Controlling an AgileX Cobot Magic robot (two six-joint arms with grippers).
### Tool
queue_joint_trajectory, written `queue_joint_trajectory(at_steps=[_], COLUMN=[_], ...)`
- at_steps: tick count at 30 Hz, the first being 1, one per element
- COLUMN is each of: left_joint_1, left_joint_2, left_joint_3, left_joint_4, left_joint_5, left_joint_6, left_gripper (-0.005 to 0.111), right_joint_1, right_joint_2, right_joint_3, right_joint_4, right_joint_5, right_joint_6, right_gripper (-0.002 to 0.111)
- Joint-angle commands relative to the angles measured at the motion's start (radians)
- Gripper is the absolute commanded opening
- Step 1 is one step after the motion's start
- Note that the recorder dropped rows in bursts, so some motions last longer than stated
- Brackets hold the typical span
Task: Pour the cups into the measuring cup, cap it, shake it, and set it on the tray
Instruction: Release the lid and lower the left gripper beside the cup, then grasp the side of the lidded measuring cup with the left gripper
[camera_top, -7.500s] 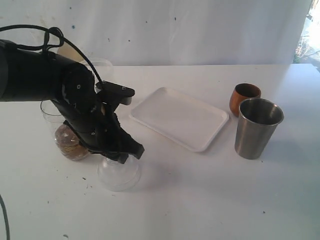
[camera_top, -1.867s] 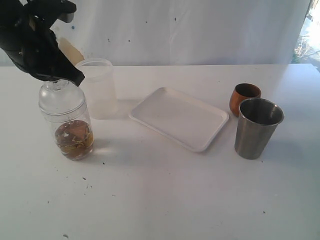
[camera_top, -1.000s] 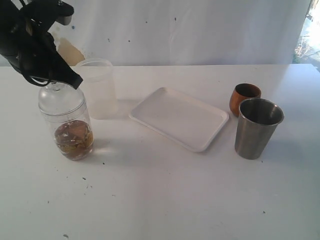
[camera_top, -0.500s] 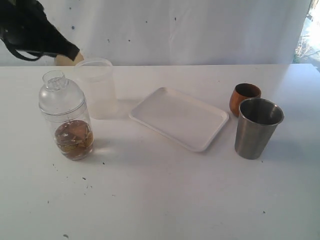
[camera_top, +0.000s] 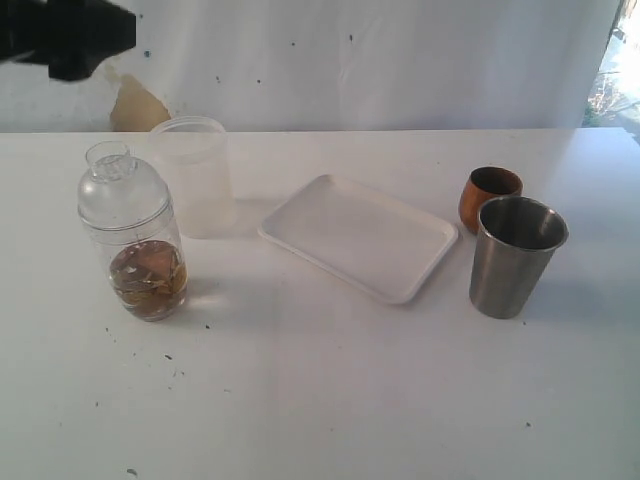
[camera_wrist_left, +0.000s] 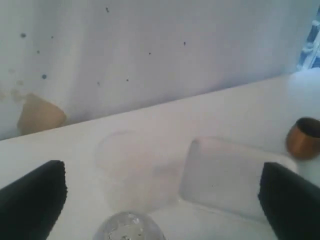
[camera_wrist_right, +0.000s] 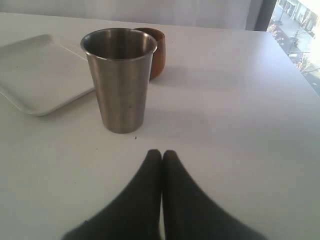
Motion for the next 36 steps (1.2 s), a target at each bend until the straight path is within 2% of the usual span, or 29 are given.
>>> queue_joint_trajectory(at_steps=[1, 2, 6, 9, 10, 12, 18, 26, 30, 36], left_joint_1=[-0.001, -0.001, -0.001, -0.001, -0.001, -0.001, -0.001, -0.001, -0.001, -0.001], left_joint_2=[-0.136, -0.153, -0.148, -0.103, -0.086, -0.049, 0.103, 0.356, 0.453, 0.592], left_joint_3=[0.353, 0.469, 0.665, 0.769, 0.783, 0.802, 0.815, 0.815, 0.810, 0.726], left_joint_4=[-0.015, -0.015, -0.043, -0.281, -0.320, -0.372, -0.348, -0.270, -0.281, -0.281], left_joint_5=[-0.360, -0.505, -0.744, -0.839, -0.853, -0.874, -0.934, -1.184, -1.334, -1.352], left_joint_6=[-0.027, -0.037, -0.025, 0.140, 0.185, 0.255, 0.272, 0.243, 0.233, 0.233], left_gripper=[0.105, 0.105, 0.105, 0.105, 0.105, 0.105, 0.105, 0.105, 0.105, 0.105], right_joint_1=[-0.005, -0.005, -0.005, -0.005, -0.005, -0.005, -0.005, -0.005, -0.005, -0.005], right_joint_2=[-0.004, -0.004, -0.004, -0.004, -0.004, -0.004, -0.004, -0.004, -0.004, -0.004], right_joint_3=[0.005, 0.005, 0.005, 0.005, 0.005, 0.005, 0.005, 0.005, 0.005, 0.005], right_joint_4=[-0.006, -0.006, -0.006, -0.006, -0.006, -0.006, -0.006, -0.006, -0.006, -0.006], right_joint_5=[-0.010, -0.010, -0.010, -0.010, -0.010, -0.010, -0.010, -0.010, -0.010, -0.010], right_joint_6=[0.005, 0.005, 0.005, 0.005, 0.005, 0.005, 0.005, 0.005, 0.005, 0.005], right_gripper=[0.000, 0.000, 0.000, 0.000, 0.000, 0.000, 0.000, 0.000, 0.000, 0.000])
